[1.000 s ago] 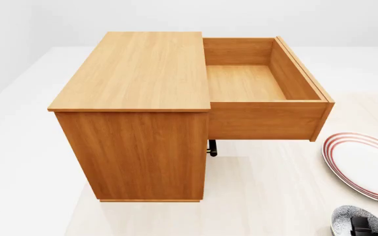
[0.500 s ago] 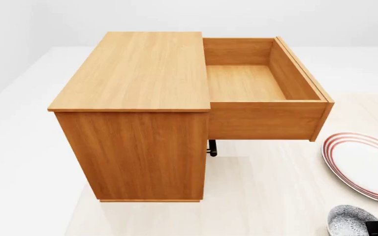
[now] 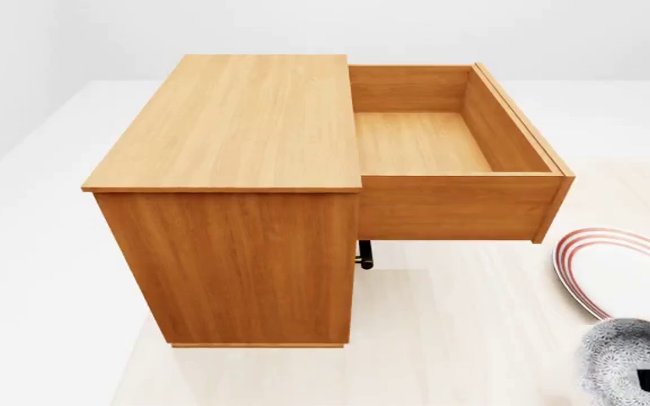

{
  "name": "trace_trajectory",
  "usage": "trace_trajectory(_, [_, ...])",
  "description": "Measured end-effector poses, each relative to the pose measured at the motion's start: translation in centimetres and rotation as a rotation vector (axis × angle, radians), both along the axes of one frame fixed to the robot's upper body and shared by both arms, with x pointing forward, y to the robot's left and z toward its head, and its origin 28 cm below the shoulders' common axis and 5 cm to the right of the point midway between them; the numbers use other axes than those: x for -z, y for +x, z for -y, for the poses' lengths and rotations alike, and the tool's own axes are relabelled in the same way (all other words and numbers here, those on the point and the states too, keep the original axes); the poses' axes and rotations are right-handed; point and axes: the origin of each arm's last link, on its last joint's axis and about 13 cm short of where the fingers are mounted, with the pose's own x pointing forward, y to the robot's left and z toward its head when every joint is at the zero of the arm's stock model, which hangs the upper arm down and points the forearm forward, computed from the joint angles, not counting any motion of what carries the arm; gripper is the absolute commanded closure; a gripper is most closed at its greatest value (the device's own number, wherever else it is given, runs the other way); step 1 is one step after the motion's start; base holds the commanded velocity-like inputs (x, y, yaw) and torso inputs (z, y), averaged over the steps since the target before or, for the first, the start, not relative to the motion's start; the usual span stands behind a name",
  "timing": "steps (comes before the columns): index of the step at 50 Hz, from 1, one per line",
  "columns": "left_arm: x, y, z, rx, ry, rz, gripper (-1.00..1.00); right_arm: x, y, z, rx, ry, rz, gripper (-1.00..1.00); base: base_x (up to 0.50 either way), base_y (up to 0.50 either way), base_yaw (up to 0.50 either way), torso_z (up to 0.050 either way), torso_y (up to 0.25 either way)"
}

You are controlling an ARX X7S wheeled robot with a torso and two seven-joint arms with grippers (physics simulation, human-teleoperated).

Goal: Open the top drawer of the cabinet and put the bowl in it.

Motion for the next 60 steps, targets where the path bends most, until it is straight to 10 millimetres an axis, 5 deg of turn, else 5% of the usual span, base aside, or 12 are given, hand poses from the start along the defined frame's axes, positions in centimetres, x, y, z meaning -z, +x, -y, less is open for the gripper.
trace_trajectory(15, [0.0,0.0,0.0,-0.001,-0.003,0.001,-1.00,-4.5,1.0,0.5,0.166,-0.140,0.177,1.00,0.00,0.00,0.00,0.000,0.000])
trace_trajectory(32, [0.0,0.0,0.0,0.001,-0.004,0.001,-1.00,-12.4,5.8,-0.1,0.326,-0.242,0.470,1.00,0.00,0.00,0.00,0.000,0.000])
trace_trajectory(51, [0.1,0.0,0.0,0.010,-0.002,0.004,-1.00,-23.6,12.3,-5.9,0.256,-0.248,0.773,1.00,0.00,0.00,0.00,0.000,0.000])
trace_trajectory(60, [0.1,0.0,0.0,0.016,0.002,0.007,-1.00,-26.7,14.8,-9.9,0.090,-0.252,0.811,1.00,0.00,0.00,0.00,0.000,0.000])
